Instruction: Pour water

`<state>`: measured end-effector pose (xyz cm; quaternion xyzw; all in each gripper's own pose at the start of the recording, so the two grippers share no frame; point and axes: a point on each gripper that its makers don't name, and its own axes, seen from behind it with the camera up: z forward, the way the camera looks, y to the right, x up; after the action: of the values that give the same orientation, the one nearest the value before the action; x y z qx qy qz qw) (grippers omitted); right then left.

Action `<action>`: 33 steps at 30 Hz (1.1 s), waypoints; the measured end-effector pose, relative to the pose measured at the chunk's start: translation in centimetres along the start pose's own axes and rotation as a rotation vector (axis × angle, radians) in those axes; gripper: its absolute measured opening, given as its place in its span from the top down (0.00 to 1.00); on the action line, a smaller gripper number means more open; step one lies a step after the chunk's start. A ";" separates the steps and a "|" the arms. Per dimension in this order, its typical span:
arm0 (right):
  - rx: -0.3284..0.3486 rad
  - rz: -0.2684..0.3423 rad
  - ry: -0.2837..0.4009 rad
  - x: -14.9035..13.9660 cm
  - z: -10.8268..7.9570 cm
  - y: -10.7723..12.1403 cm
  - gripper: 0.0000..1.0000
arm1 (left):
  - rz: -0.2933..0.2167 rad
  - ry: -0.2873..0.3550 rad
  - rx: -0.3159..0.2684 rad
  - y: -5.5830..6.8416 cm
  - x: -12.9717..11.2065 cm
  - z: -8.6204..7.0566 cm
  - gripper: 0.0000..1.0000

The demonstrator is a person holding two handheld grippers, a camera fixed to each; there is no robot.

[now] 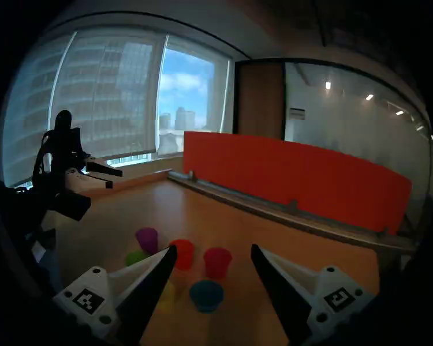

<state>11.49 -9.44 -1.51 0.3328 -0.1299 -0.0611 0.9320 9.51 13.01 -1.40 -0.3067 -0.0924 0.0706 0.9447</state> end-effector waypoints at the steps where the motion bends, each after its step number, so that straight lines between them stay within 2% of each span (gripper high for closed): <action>1: 0.003 -0.001 -0.005 -0.2 0.0 -0.1 0.01 | 0.003 -0.006 -0.001 0.0 -0.2 0.0 0.11; 8: 0.017 0.002 -0.042 -1.3 0.2 -0.1 0.01 | 0.022 -0.035 -0.016 0.6 -1.5 0.3 0.11; 14: 0.022 0.002 -0.067 -2.3 0.5 -0.2 0.01 | 0.017 -0.057 -0.032 1.2 -2.7 0.6 0.11; 33: 0.018 -0.010 -0.140 -6.0 1.5 0.0 0.01 | 0.020 -0.162 -0.067 2.8 -8.6 2.1 0.11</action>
<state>5.28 -9.16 -1.59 0.3366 -0.1938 -0.0878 0.9173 0.52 14.78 -2.55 -0.3321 -0.1679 0.1016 0.9226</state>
